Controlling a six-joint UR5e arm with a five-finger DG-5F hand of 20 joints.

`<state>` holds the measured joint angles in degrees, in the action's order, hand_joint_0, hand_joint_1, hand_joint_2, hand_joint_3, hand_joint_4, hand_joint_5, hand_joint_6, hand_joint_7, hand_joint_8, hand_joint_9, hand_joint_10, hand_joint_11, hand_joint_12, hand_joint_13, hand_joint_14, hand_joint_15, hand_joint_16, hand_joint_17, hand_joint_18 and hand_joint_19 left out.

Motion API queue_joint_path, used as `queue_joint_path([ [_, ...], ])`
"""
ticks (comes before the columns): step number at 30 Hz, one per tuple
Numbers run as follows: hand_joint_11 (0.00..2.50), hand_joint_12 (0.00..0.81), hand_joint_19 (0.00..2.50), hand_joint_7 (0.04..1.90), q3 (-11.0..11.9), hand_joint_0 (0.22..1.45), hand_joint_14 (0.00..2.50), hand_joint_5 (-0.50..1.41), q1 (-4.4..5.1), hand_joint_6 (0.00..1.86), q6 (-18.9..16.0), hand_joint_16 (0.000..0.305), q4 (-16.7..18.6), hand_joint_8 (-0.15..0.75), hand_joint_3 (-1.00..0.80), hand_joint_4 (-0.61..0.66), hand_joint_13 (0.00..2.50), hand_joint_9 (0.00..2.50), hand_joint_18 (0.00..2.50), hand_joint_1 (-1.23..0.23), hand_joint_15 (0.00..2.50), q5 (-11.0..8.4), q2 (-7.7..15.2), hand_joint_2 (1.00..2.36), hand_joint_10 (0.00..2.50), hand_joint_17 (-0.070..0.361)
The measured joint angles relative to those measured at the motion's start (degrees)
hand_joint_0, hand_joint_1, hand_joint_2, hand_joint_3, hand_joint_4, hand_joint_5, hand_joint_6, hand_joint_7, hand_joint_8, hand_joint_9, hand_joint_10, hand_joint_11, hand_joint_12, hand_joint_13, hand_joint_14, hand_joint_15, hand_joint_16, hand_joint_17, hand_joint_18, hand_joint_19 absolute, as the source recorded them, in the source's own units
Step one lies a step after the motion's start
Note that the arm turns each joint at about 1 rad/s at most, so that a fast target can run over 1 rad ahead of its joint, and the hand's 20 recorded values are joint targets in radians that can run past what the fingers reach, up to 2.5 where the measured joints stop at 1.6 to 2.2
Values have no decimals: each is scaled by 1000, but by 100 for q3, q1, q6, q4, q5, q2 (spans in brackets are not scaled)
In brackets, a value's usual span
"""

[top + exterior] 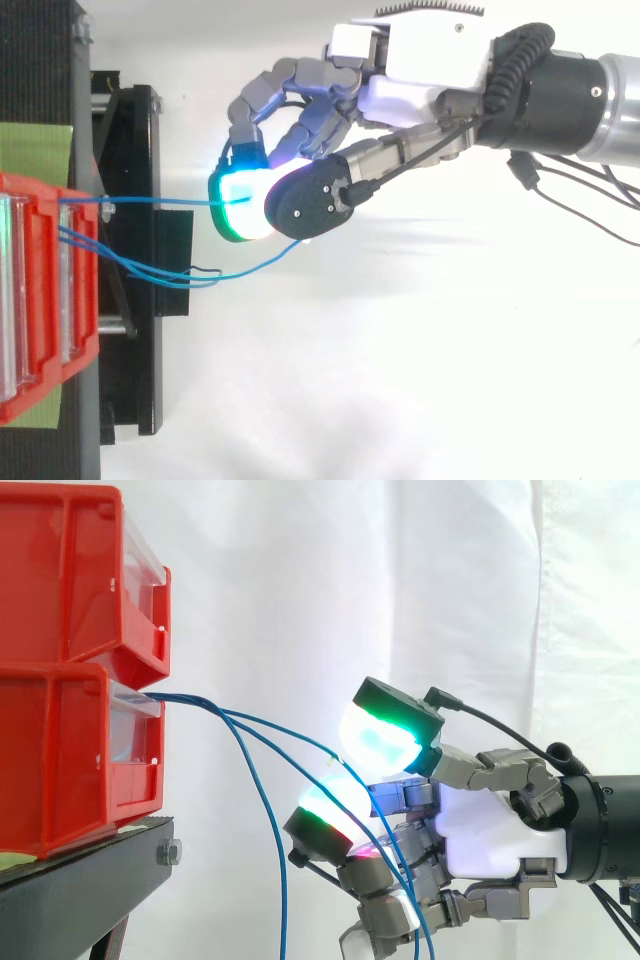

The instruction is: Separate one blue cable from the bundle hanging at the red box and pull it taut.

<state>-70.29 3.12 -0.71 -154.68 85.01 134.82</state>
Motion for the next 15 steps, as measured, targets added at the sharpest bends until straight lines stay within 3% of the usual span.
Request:
queue_joint_path([
  [10, 1230, 358, 600, 992, 5, 603, 27, -202, -11, 895, 1, 49, -9, 271, -424, 27, 1015, 1020, 560, -530, 965, -16, 0, 1008, 18, 110],
  [15, 1253, 360, 590, 1066, 6, 595, 29, -200, -17, 925, 7, 49, 17, 272, -209, 26, 1020, 1027, 570, -623, 960, -42, 0, 1023, 19, 111],
])
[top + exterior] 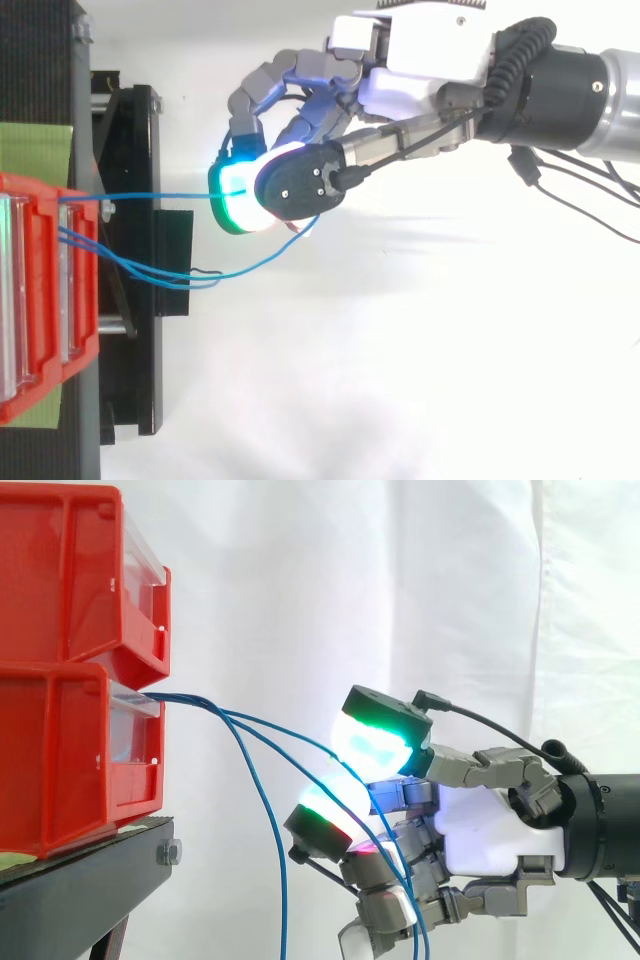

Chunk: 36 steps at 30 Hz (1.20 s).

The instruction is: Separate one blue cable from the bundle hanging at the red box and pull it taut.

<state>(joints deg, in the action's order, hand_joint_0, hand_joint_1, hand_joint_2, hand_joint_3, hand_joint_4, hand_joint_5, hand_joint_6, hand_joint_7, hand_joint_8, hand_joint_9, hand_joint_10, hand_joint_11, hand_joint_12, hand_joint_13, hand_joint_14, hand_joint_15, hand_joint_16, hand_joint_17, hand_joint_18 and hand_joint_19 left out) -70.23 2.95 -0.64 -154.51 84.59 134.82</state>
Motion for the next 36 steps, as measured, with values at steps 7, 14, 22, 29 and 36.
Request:
queue_joint_path([
  [7, 1251, 354, 589, 1074, 0, 615, 28, -196, 1, 940, -2, 49, 106, 267, -124, -64, 1015, 1026, 567, -698, 962, -112, 0, 1028, 19, 111],
  [14, 1227, 342, 580, 1099, 0, 664, 29, -205, 0, 943, -7, 48, 155, 248, -207, -167, 980, 990, 546, -731, 968, -237, 0, 1022, 20, 108],
  [22, 1206, 331, 575, 1056, 0, 694, 29, -213, 0, 933, -2, 47, 155, 235, -375, -180, 939, 940, 493, -749, 948, -245, 0, 1011, 20, 105],
  [29, 1203, 331, 584, 1065, 0, 692, 29, -215, 12, 930, -5, 47, 144, 230, -395, -189, 944, 945, 490, -734, 949, -244, 0, 1011, 20, 105],
  [36, 1193, 328, 576, 1048, 1, 700, 28, -220, 4, 930, 1, 46, 150, 227, -451, -203, 943, 940, 488, -720, 948, -237, 0, 1004, 21, 104],
])
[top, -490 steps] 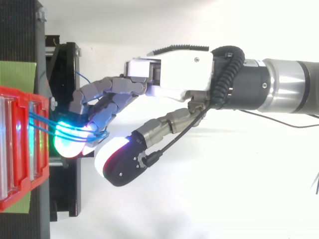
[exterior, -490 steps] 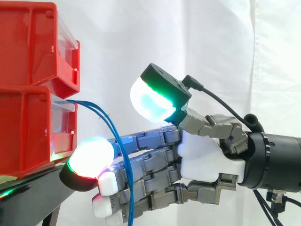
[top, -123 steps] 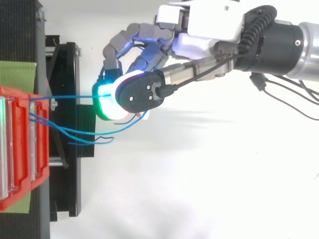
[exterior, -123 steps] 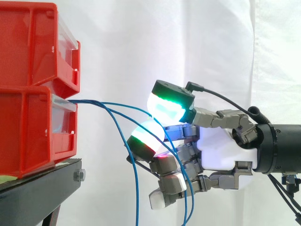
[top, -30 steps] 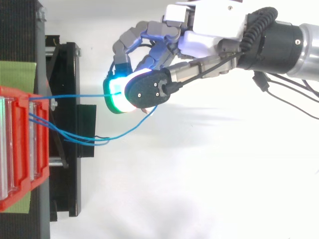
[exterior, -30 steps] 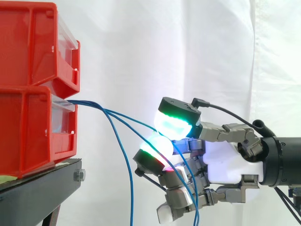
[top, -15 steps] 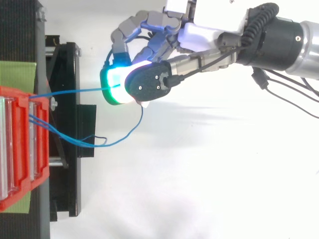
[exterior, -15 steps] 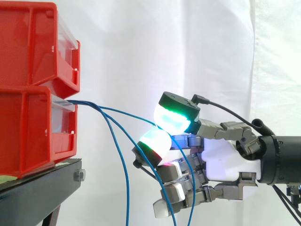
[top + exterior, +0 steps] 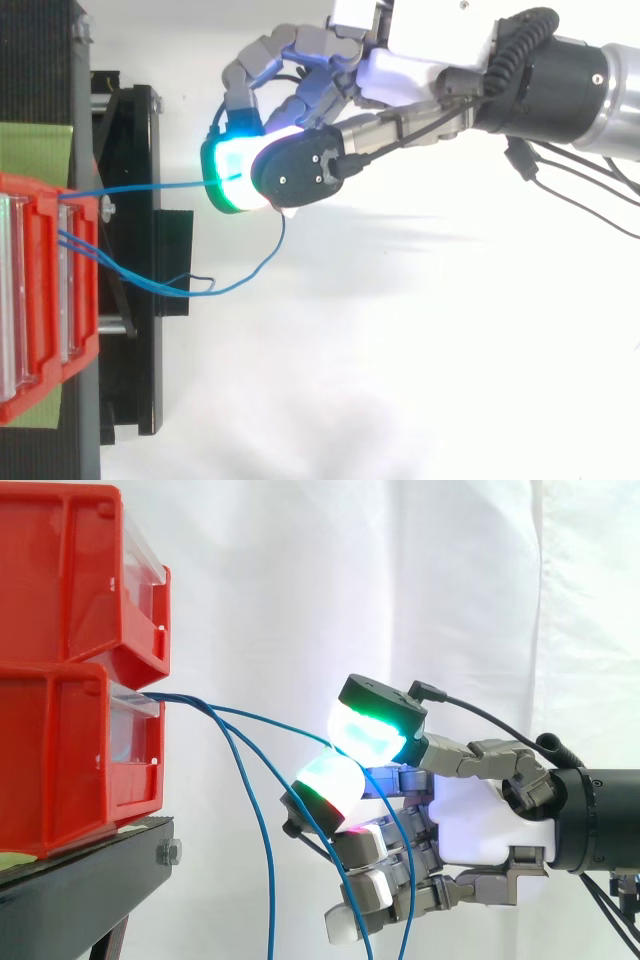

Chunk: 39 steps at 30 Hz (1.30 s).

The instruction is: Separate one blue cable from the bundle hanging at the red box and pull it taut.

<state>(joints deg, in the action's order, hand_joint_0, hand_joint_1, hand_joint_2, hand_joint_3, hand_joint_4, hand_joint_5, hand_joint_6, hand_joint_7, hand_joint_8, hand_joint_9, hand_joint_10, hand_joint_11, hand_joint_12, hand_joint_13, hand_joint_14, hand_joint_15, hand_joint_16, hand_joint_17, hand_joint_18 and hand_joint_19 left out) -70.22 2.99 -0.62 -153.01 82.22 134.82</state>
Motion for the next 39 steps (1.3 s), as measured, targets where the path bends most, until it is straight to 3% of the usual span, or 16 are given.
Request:
queue_joint_path([
  [39, 1197, 340, 592, 1097, -9, 697, 28, -218, 0, 932, 1, 48, -45, 242, -399, -174, 976, 979, 519, -705, 953, -22, 0, 1009, 21, 107],
])
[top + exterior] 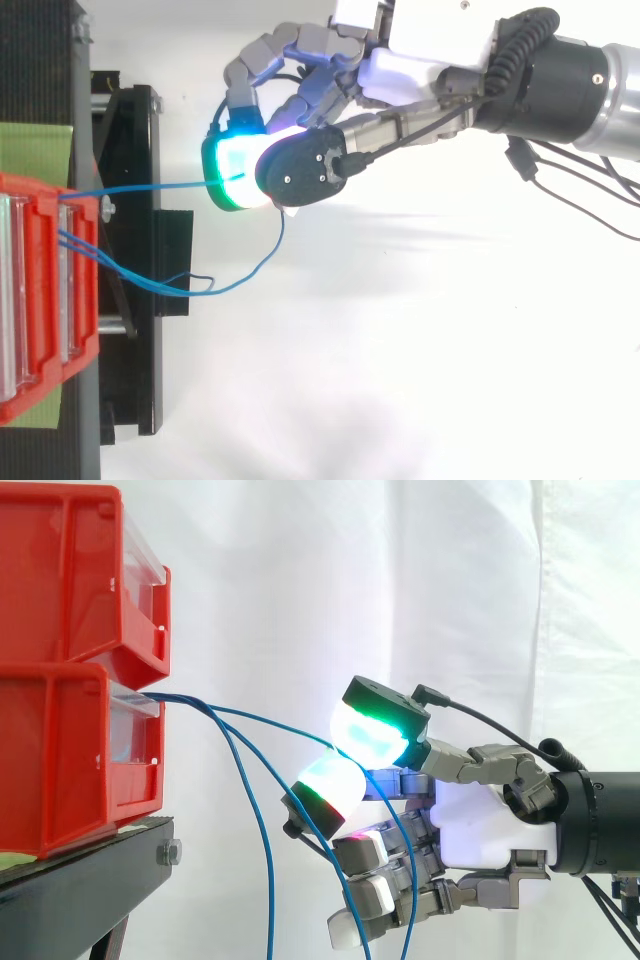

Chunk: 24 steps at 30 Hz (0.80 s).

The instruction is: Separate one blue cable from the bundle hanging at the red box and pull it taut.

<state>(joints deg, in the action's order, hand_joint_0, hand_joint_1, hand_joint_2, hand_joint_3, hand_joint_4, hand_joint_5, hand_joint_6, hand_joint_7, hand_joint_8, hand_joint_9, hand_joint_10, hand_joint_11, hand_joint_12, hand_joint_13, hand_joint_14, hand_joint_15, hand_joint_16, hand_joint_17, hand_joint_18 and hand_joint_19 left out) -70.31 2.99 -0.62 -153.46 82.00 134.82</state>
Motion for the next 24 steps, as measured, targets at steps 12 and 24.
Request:
queue_joint_path([
  [12, 1211, 341, 584, 1130, -3, 700, 28, -213, 0, 926, 0, 49, 0, 249, -396, -168, 996, 1022, 529, -715, 965, 0, 0, 1009, 24, 110],
  [24, 1216, 339, 592, 1146, -6, 701, 28, -211, 0, 923, 0, 49, 0, 245, -392, -164, 1015, 1041, 539, -720, 964, 0, 0, 1010, 23, 110],
])
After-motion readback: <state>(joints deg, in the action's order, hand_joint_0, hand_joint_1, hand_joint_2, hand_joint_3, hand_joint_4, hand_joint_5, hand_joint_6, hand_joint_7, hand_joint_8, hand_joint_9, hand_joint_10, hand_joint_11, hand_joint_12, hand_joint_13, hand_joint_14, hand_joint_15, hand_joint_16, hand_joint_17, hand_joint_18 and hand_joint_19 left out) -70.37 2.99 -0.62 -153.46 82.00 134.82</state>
